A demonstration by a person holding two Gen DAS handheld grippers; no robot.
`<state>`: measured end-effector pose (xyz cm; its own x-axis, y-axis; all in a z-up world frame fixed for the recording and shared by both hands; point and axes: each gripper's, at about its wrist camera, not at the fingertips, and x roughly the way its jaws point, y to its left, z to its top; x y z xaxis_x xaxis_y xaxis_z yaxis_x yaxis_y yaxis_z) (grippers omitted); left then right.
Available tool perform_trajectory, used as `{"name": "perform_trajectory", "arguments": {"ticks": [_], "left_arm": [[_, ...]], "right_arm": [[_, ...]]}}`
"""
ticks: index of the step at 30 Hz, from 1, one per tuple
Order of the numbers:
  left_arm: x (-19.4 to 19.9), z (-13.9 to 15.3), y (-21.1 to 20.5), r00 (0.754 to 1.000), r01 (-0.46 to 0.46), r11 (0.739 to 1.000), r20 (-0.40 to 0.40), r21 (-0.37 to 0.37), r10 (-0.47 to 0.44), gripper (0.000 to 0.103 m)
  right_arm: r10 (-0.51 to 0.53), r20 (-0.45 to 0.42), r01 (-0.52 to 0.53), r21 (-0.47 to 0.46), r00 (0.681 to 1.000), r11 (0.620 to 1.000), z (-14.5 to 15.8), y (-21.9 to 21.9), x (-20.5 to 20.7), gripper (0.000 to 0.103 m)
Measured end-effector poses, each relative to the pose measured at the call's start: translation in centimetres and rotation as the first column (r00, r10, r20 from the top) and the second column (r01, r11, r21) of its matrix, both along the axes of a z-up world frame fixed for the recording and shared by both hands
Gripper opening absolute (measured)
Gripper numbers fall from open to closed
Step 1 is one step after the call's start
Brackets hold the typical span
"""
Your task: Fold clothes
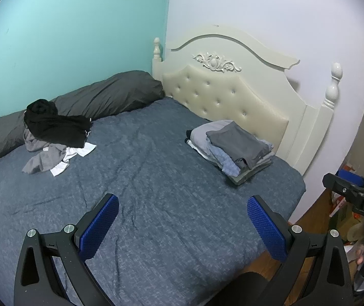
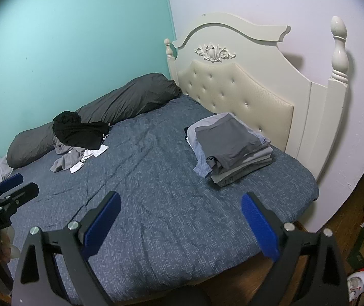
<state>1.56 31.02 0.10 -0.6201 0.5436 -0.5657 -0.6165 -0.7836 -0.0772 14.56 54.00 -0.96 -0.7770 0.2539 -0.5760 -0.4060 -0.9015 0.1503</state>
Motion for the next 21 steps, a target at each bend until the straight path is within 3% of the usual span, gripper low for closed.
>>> {"name": "perform_trajectory", "arguments": {"ticks": [21], "left_arm": [[0.34, 0.06, 0.15, 1.000, -0.001, 1.000, -0.010, -0.006, 0.001, 0.103]], "right_arm": [[-0.004, -0.003, 0.004, 0.004, 1.000, 1.000, 0.08, -0.10, 0.01, 0.096]]}}
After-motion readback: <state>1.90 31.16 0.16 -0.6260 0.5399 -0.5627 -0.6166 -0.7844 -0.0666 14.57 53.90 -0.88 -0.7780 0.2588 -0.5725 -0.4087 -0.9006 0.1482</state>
